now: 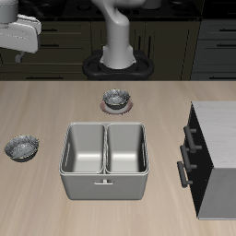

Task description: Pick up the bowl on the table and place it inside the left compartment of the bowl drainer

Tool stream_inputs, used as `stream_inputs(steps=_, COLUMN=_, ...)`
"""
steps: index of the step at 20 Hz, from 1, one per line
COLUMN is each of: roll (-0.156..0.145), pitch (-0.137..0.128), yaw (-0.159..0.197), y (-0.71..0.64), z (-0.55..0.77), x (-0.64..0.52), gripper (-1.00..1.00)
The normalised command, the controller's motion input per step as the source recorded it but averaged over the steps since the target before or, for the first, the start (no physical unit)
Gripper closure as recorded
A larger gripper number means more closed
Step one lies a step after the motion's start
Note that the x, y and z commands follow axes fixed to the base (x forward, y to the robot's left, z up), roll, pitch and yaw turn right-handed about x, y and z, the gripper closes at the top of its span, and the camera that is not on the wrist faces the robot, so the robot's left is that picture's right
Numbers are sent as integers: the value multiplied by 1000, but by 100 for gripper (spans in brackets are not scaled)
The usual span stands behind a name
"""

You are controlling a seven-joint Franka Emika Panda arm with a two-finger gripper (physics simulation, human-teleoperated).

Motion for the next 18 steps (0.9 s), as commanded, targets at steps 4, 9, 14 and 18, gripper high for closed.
stream_inputs(steps=4, roll=-7, pitch=20, yaw=7, y=58, z=-123, x=147, gripper=-100)
stream_inputs(steps=9, roll=16, pitch=9, yaw=8, y=89, z=-182, x=105, gripper=-100)
stream_inputs(steps=14, roll=-1, pitch=29, yaw=15, y=13, z=-251, x=101, gripper=-100)
stream_inputs(steps=18, roll=7, pitch=28, yaw=-28, y=15, z=-247, x=85, gripper=-100)
